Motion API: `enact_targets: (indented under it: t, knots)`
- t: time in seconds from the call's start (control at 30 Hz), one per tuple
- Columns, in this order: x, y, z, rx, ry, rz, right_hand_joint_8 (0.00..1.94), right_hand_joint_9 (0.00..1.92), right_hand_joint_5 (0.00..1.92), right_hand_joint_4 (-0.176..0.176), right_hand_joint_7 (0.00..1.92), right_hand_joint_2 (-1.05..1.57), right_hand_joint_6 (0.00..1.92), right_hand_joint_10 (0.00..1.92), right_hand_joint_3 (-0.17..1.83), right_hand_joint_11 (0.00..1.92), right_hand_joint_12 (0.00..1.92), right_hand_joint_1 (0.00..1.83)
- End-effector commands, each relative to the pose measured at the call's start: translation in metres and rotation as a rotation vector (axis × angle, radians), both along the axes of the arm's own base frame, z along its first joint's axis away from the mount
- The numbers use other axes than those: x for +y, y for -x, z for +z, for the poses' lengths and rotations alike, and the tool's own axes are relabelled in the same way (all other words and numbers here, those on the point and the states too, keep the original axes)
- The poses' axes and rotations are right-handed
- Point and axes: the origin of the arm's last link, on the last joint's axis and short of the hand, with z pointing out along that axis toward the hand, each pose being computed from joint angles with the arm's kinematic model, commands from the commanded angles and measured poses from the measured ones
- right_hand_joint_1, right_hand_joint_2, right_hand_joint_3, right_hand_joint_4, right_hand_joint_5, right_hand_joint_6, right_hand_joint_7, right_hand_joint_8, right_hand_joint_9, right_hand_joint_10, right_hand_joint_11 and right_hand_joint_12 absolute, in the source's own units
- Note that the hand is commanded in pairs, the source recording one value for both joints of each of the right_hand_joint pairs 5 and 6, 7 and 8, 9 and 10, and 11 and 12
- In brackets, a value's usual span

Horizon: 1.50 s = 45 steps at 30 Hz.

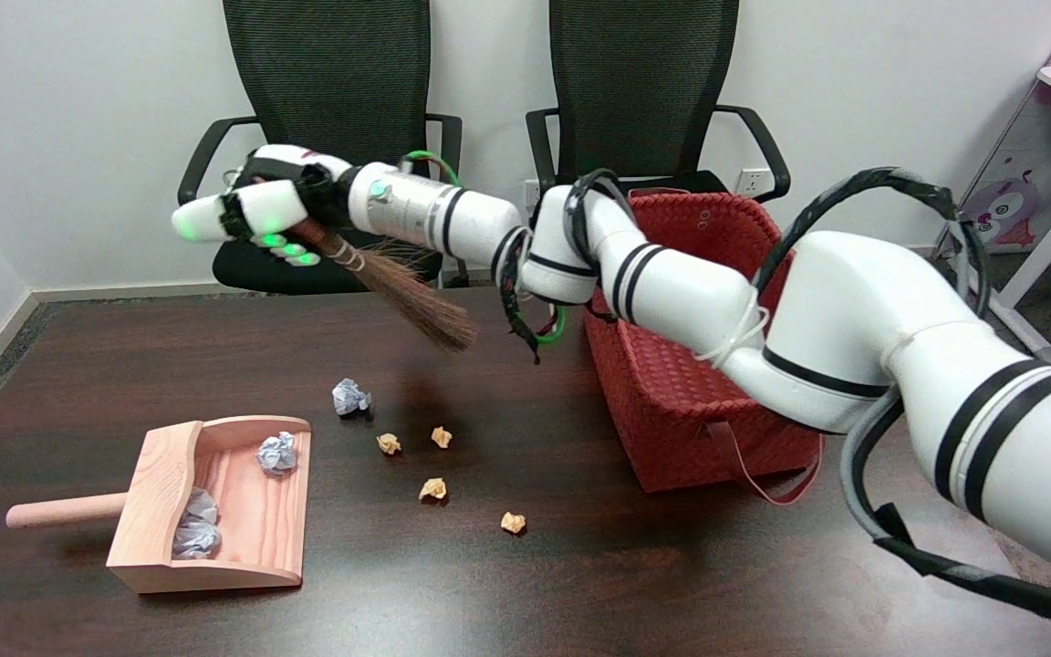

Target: Sweep the paper ball into the dustpan.

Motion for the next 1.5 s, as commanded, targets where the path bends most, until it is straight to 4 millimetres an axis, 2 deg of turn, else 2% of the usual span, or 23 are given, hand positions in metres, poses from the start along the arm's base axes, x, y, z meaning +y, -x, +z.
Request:
enact_targets:
  t: [0.03, 0.27, 0.5, 0.9, 1.1, 1.5]
  knots:
    - [0.032, 0.016, -0.060, 0.046, -0.149, 0.056, 1.92, 1.92, 1.92, 0.003, 1.92, 0.28, 1.92, 1.92, 1.07, 1.92, 1.92, 0.67]
    - [0.042, 0.030, -0.069, -0.027, -0.171, -0.036, 1.92, 1.92, 1.92, 0.003, 1.92, 0.26, 1.92, 1.92, 1.08, 1.92, 1.92, 0.67]
    - [0.050, 0.062, -0.073, -0.094, -0.142, -0.173, 1.92, 1.92, 1.92, 0.002, 1.92, 0.13, 1.92, 1.92, 1.14, 1.92, 1.92, 0.68]
    - [0.047, 0.083, -0.063, -0.235, -0.052, -0.346, 1.92, 1.92, 1.92, -0.002, 1.92, -0.04, 1.92, 1.92, 1.13, 1.92, 1.92, 0.70]
    - [0.047, 0.081, -0.062, -0.263, -0.057, -0.359, 1.92, 1.92, 1.92, -0.003, 1.92, -0.03, 1.92, 1.92, 1.06, 1.92, 1.92, 0.71]
    - [0.051, 0.058, -0.064, -0.376, -0.126, -0.382, 1.92, 1.92, 1.92, -0.003, 1.92, 0.09, 1.92, 1.92, 0.97, 1.92, 1.92, 0.70]
